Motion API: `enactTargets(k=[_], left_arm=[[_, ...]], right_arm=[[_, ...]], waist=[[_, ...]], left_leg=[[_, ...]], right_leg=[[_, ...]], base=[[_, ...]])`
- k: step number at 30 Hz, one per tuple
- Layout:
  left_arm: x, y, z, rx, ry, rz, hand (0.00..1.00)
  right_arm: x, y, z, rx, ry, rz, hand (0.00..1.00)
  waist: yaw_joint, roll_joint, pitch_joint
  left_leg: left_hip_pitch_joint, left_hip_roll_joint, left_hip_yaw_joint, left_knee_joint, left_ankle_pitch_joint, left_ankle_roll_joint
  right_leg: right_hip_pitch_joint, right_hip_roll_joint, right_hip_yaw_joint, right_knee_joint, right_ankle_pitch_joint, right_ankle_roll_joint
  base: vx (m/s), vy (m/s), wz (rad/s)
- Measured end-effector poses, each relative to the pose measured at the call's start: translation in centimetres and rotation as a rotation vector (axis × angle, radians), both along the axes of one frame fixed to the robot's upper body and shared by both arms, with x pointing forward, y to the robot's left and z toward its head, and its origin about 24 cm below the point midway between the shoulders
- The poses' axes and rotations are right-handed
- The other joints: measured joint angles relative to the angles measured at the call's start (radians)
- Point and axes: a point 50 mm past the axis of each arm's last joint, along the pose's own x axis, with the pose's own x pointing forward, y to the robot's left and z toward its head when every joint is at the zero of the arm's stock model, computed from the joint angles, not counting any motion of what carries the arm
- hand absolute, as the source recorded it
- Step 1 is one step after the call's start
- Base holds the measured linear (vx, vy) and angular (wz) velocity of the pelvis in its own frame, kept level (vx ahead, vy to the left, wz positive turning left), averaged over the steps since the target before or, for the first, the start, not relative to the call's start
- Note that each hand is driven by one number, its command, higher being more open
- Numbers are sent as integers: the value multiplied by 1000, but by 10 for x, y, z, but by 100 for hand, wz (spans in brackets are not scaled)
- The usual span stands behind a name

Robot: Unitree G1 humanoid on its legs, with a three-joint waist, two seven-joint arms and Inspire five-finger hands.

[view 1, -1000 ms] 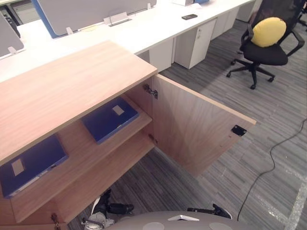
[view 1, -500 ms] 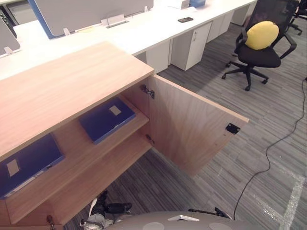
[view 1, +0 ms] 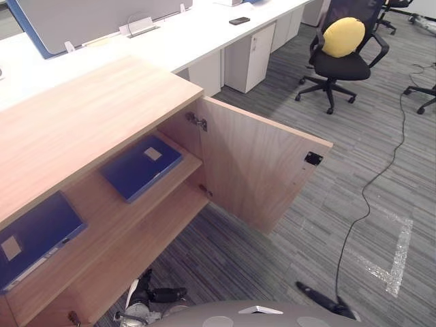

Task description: Walk over to the cabinet, pick up the folder, carry it to the office cabinet, place the folder inside the office cabinet, then close the office cabinet door

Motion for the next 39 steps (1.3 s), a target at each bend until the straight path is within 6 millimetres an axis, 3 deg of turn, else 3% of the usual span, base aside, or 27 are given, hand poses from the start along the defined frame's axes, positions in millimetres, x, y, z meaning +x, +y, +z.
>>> enactTargets(k=[3,6,11,17,20,25,33,39], left_arm=[[-10,-1,-2,-20,15,85,100],[-14,1,-3,-20,25,93,100],[-18,1,-3,-35,37,84,100],[-17,-1,-3,-45,33,74,100],[-17,-1,-3,-48,32,79,100],[-23,-6,-5,-75,36,124,100],[-29,-7,-5,-87,31,194,100],[-35,-6,-5,-100,26,266,100]], right_arm=[[4,-68,35,-168,-66,-129,100],[18,-115,71,-302,-124,-175,100],[67,-155,121,-404,-219,-140,100],[130,-155,155,-465,-283,64,100],[147,-149,161,-499,-266,168,100],[166,-140,172,-559,-284,286,100],[190,-106,161,-523,-335,392,100],[208,-94,182,-580,-434,448,100]], waist=[[-21,9,-18],[-32,6,-32],[-47,2,-59],[-43,1,-64],[-32,3,-78],[-25,26,-93],[-17,30,-95],[-16,31,-94]], left_leg=[[-17,-2,-1,-1,1,2],[-27,-1,-5,2,3,3],[-49,1,-27,21,8,7],[-58,-1,-64,30,7,10],[-71,-4,-78,36,8,13],[-82,-18,-97,31,17,23],[-82,-33,-110,-6,46,28],[-82,-37,-110,-14,47,29]], right_leg=[[-19,0,10,2,3,-3],[-25,6,11,3,7,-4],[-32,10,2,9,12,-3],[-16,9,-30,21,9,-7],[-17,6,-39,22,7,-11],[-16,-2,-55,21,7,-12],[-15,-3,-67,4,13,-16],[-18,-5,-67,-1,19,-8]], base=[[-106,4,-2],[-67,-12,0],[8,-10,9],[-8,5,17],[-17,18,16],[-32,17,11],[-31,0,6],[7,2,0]])
